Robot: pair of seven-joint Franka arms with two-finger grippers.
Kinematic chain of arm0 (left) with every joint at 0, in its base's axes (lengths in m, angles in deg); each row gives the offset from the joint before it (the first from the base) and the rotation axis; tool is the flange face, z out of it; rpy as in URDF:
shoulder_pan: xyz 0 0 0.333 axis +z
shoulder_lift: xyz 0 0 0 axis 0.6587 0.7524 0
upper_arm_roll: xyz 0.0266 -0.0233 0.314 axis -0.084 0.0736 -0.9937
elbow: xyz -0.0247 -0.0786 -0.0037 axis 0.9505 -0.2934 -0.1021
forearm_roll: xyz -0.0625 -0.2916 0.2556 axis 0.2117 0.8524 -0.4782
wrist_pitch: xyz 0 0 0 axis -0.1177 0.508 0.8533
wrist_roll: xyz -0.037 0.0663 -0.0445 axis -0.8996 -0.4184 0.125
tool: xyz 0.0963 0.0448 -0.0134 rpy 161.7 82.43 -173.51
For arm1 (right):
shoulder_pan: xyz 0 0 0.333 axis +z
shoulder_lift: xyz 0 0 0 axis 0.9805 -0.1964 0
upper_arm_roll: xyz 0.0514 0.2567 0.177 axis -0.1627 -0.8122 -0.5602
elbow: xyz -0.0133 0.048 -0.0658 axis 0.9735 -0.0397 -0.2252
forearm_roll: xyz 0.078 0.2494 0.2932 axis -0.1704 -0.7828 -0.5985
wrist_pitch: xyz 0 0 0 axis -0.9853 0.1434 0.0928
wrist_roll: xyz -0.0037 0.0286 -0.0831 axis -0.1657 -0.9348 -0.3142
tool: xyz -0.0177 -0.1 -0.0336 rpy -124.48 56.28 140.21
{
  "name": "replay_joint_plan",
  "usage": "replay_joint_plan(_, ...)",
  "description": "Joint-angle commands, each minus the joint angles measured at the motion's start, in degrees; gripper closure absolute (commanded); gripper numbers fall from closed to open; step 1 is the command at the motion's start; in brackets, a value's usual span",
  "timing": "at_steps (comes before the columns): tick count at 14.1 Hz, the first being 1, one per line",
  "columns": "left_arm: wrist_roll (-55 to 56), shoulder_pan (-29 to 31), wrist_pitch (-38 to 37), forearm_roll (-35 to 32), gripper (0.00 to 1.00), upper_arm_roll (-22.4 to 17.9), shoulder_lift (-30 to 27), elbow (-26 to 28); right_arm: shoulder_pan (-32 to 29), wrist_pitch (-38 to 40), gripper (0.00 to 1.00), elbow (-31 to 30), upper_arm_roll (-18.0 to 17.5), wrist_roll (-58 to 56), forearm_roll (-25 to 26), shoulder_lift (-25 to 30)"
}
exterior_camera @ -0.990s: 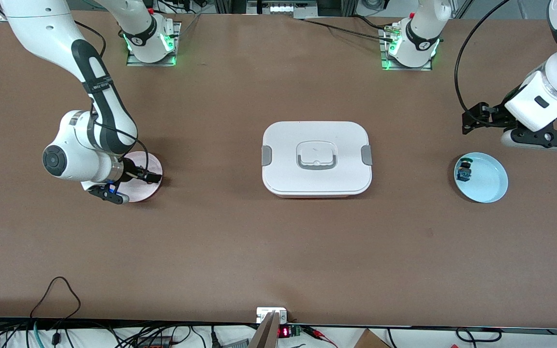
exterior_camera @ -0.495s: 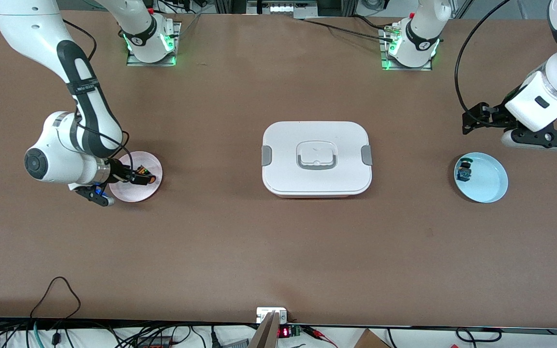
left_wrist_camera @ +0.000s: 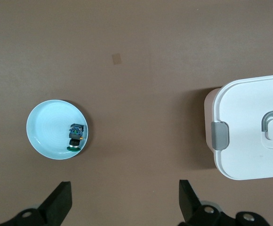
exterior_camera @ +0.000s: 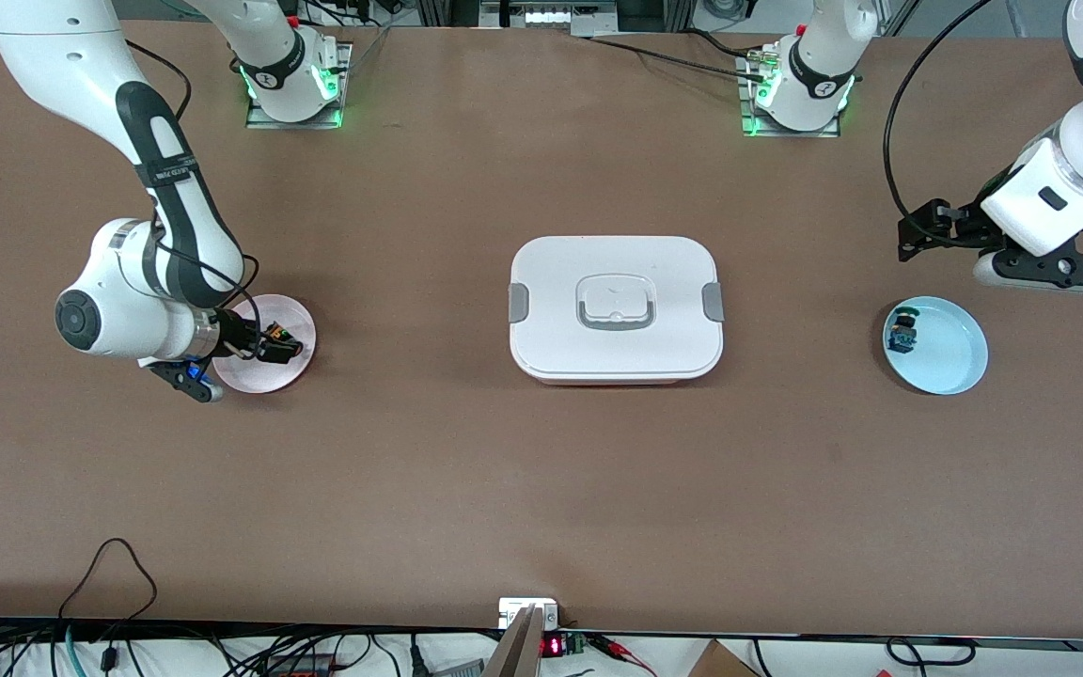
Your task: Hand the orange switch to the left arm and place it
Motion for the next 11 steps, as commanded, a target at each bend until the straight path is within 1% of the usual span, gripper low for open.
replay_joint_plan(1,0.4,-0.3,-1.2,1.0,0.0,0.3,0.7,-1.7,0.0,-1.6,0.0,-0.9,-0.2,0.9,-0.7,-0.5)
replay_joint_plan(5,0.2,-0.2,-1.2,1.0,0.0,0.2,0.6,-1.6,0.5,-5.6,0.0,-3.1,-0.4,0.9,-0.7,-0.8)
replay_joint_plan(7,0.2,-0.2,-1.2,1.0,0.0,0.2,0.6,-1.6,0.6,-5.9,0.0,-3.4,-0.4,1.0,-0.7,-0.7)
replay_joint_plan(9,0.2,-0.2,-1.2,1.0,0.0,0.2,0.6,-1.6,0.7,-6.0,0.05,-3.9,-0.4,0.9,-0.7,-0.7)
replay_joint_plan(11,0.2,-0.2,-1.2,1.0,0.0,0.2,0.6,-1.6,0.7,-5.8,0.14,-4.0,-0.4,0.8,-0.7,-0.7)
